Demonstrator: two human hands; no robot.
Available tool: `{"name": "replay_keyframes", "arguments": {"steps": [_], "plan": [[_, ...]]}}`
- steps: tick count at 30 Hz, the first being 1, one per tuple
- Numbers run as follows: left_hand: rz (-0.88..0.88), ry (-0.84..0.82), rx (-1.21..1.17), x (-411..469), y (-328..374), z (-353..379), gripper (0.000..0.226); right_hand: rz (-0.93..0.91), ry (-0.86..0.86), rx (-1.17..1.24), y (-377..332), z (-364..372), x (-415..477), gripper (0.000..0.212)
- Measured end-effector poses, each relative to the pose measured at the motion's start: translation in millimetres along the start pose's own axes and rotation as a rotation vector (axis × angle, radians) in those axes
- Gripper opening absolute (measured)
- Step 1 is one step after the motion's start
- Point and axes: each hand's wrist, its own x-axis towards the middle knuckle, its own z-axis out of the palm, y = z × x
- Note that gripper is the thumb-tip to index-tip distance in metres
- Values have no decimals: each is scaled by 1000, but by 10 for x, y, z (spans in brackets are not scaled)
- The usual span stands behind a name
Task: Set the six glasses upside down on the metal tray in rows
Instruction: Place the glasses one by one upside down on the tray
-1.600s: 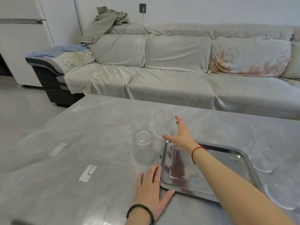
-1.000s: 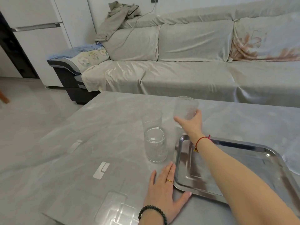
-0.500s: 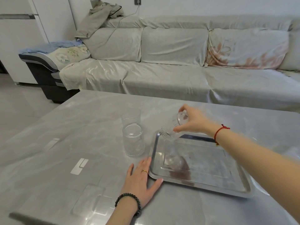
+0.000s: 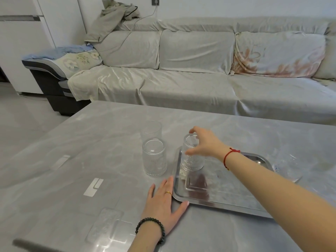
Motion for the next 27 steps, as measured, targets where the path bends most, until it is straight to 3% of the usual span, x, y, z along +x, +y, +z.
{"name": "replay_keyframes", "arguments": {"steps": [5, 7, 10, 12, 15, 18, 22, 27], "plan": [[2, 6, 0, 2, 1, 4, 85, 17, 24, 44, 49, 104, -196, 88], [1, 3, 3, 2, -4, 12, 84, -29, 172, 58, -72, 152, -298, 93], [14, 11, 0, 6, -5, 27, 83, -279, 397, 271, -408, 310, -449, 80], [33, 33, -18, 5, 7, 20, 79, -293, 321, 440, -623, 538, -524, 82], [56, 43, -17, 3, 17, -15, 63, -109, 194, 582, -776, 907, -498, 98], [86, 26, 28, 14, 9, -15, 61, 10, 189, 647, -782, 1100, -376, 101], [86, 12, 15, 15, -7, -2, 65, 46, 189, 656, -753, 1192, -233, 93], [68, 39, 2, 11, -12, 15, 70, 4, 245, 637, -708, 1113, -199, 68]]}}
